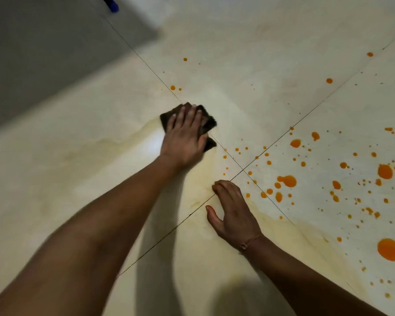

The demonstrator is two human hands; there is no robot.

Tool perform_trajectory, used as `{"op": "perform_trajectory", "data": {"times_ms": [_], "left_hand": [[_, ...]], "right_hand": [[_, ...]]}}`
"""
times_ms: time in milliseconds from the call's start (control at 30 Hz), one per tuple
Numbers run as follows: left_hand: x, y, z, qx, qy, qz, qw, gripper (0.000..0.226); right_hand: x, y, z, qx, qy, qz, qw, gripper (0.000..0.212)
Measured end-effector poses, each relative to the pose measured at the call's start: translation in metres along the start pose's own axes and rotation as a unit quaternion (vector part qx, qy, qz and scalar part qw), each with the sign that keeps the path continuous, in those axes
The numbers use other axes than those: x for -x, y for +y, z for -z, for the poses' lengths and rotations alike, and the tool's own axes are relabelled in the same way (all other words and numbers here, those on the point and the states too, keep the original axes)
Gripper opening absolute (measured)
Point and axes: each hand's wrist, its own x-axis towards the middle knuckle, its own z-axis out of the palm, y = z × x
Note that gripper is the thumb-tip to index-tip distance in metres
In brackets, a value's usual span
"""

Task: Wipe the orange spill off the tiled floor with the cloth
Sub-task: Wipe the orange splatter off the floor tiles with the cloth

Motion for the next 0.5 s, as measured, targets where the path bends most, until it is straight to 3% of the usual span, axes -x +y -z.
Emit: {"op": "perform_trajectory", "data": {"times_ms": [67,167,233,367,500], "left_hand": [[0.021,0.030,-0.012,-0.010,-0.030,-0.078,0.996,0.067],[0.066,0.009,-0.012,-0.017,-0.052,-0.164,0.985,0.068],[0.062,0.000,-0.008,-0.025,-0.046,-0.159,0.986,0.068],[0.044,0.050,-0.010,0.015,-0.019,-0.020,0.999,0.068],[0.116,0.072,-0.019,-0.007,-0.079,-0.169,0.982,0.071]], "right_hand": [[-0.002,0.000,0.000,-0.021,0.005,0.002,1.000,0.031],[0.007,-0.006,0.006,-0.023,-0.016,0.023,0.999,0.021],[0.035,0.002,0.021,0.015,-0.034,0.030,0.999,0.025],[0.076,0.046,0.057,0.110,-0.035,-0.023,0.993,0.046],[0.072,0.059,0.063,0.126,-0.016,-0.079,0.989,0.049]]}}
